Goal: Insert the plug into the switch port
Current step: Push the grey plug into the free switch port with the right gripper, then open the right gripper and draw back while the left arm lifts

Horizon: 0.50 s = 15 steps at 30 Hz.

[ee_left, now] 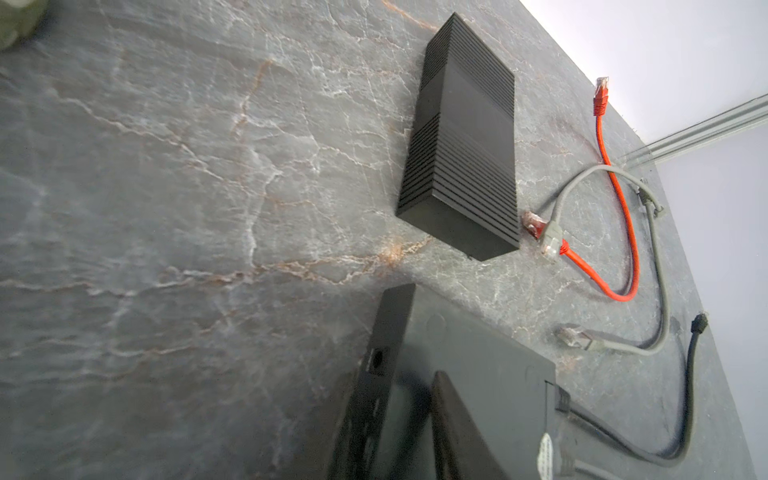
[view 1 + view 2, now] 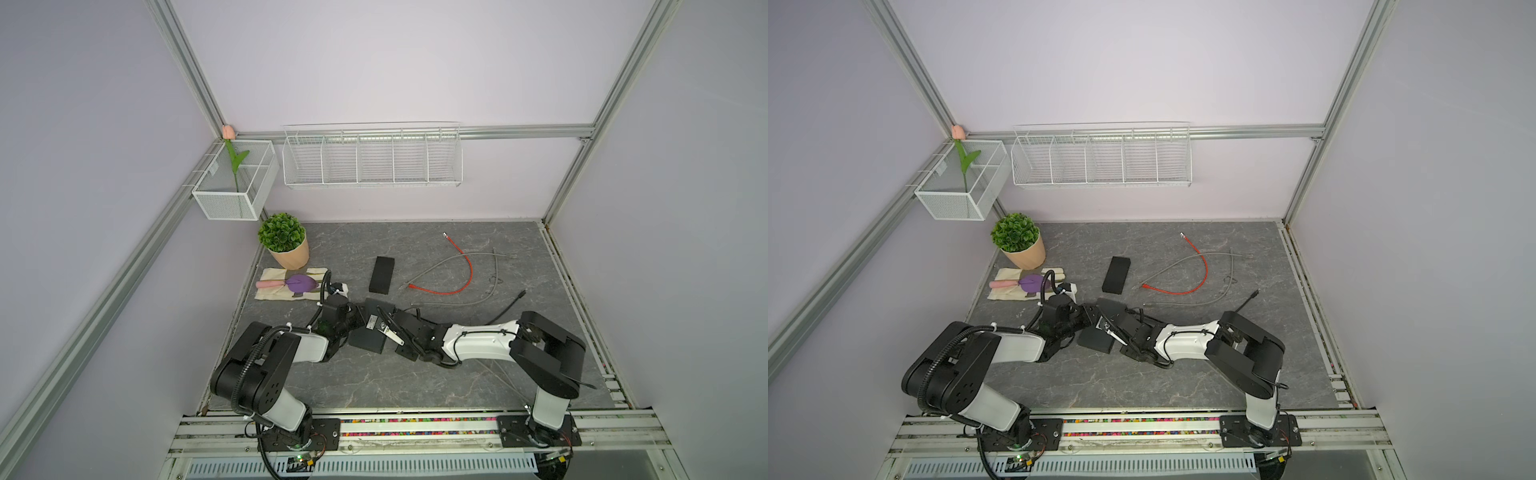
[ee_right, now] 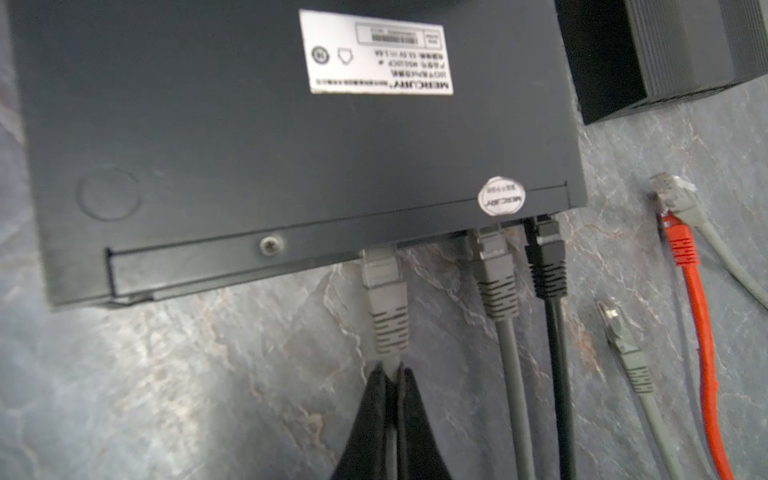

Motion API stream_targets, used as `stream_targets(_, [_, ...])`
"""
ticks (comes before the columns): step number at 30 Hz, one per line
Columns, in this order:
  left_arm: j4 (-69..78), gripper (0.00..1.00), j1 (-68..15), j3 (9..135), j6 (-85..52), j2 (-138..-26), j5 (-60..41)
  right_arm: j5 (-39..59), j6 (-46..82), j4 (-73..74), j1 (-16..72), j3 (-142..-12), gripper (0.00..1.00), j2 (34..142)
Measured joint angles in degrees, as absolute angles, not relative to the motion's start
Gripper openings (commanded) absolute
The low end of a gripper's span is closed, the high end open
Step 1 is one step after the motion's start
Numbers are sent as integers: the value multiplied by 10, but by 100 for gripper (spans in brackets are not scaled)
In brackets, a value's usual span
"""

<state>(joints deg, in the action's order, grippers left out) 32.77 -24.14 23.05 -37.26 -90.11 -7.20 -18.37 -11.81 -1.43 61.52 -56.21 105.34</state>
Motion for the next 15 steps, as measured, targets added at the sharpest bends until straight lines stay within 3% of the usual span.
stream_targets(15, [323, 30, -253, 239, -371, -904, -44, -168, -118, -15, 609, -563, 7, 1053])
